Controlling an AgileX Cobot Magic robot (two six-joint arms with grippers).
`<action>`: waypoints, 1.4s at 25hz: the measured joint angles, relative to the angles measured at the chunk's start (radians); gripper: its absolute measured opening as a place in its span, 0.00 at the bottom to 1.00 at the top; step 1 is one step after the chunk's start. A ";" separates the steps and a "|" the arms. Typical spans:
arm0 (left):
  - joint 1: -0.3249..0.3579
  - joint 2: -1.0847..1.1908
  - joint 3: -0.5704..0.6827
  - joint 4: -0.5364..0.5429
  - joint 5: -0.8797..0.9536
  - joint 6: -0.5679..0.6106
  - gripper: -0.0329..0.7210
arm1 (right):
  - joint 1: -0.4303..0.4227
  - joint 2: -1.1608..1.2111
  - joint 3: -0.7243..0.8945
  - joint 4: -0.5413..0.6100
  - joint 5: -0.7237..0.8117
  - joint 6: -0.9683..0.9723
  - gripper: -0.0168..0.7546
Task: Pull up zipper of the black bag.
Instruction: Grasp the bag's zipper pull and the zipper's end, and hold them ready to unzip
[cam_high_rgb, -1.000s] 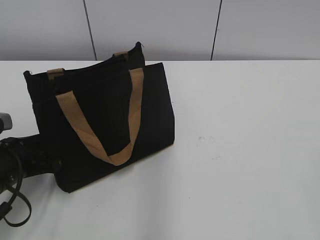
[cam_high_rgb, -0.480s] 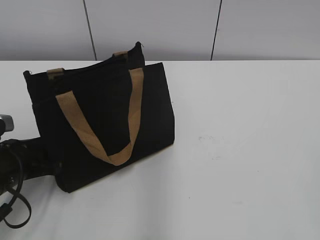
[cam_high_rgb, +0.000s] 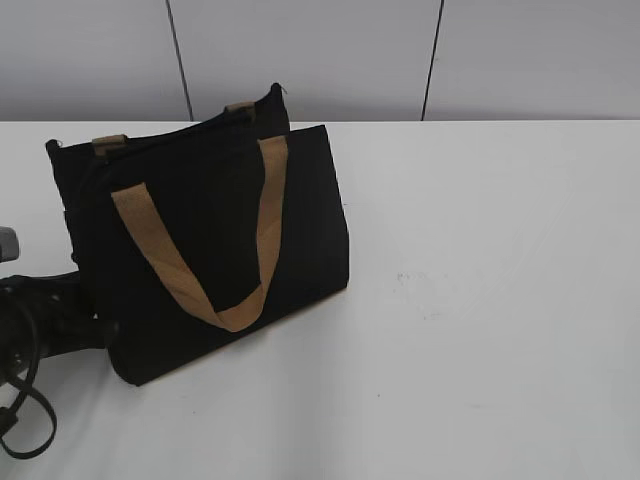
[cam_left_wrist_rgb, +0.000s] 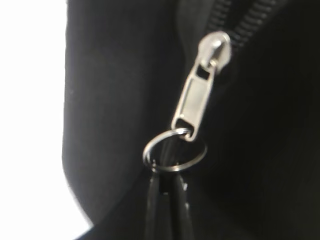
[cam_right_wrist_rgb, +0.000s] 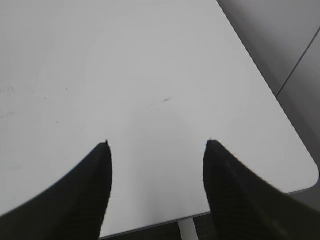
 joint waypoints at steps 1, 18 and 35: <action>0.000 -0.016 0.011 -0.003 -0.006 0.000 0.08 | 0.000 0.000 0.000 0.000 0.000 0.000 0.61; 0.000 -0.714 -0.015 -0.091 0.436 -0.003 0.08 | 0.000 0.000 0.000 0.000 0.000 0.000 0.61; 0.000 -0.858 -0.343 0.060 1.105 -0.003 0.08 | 0.000 0.000 0.000 0.000 0.000 0.000 0.61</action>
